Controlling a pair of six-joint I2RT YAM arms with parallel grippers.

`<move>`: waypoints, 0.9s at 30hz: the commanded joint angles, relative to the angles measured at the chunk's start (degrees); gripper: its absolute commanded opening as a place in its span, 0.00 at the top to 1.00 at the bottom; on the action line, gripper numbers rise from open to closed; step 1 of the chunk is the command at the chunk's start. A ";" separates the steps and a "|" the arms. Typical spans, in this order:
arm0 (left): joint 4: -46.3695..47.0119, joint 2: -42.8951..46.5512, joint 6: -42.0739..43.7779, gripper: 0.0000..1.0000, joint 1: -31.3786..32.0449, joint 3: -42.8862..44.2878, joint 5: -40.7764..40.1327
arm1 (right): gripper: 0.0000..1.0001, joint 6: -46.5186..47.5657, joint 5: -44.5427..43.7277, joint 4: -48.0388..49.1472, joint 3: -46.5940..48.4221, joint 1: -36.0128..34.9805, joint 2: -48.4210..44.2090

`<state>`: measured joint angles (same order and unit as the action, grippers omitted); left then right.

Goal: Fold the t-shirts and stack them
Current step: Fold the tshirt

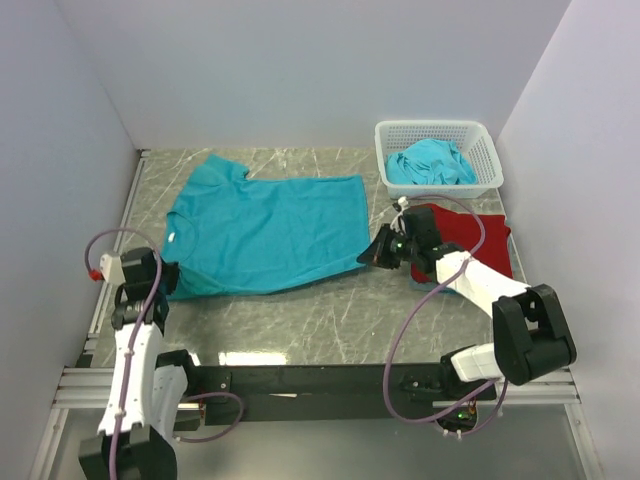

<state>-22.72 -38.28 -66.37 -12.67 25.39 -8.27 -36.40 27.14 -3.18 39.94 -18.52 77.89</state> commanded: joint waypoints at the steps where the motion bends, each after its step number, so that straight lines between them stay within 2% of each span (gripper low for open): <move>1: 9.69 -4.86 3.43 0.99 0.45 4.67 2.20 | 0.97 -0.25 -1.91 -1.21 4.70 -0.20 1.91; 11: 17.00 -18.22 8.00 0.99 3.87 10.99 0.81 | 0.97 0.19 -2.00 -2.27 10.59 0.24 7.89; 27: 17.97 -30.88 12.31 0.96 4.32 19.08 -1.57 | 0.96 -0.33 -2.26 -2.88 16.04 2.53 14.04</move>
<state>-7.62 -68.12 -56.12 -8.54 41.85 -8.67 -36.42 25.67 -5.85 53.19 -16.78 90.63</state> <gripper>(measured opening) 0.034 0.041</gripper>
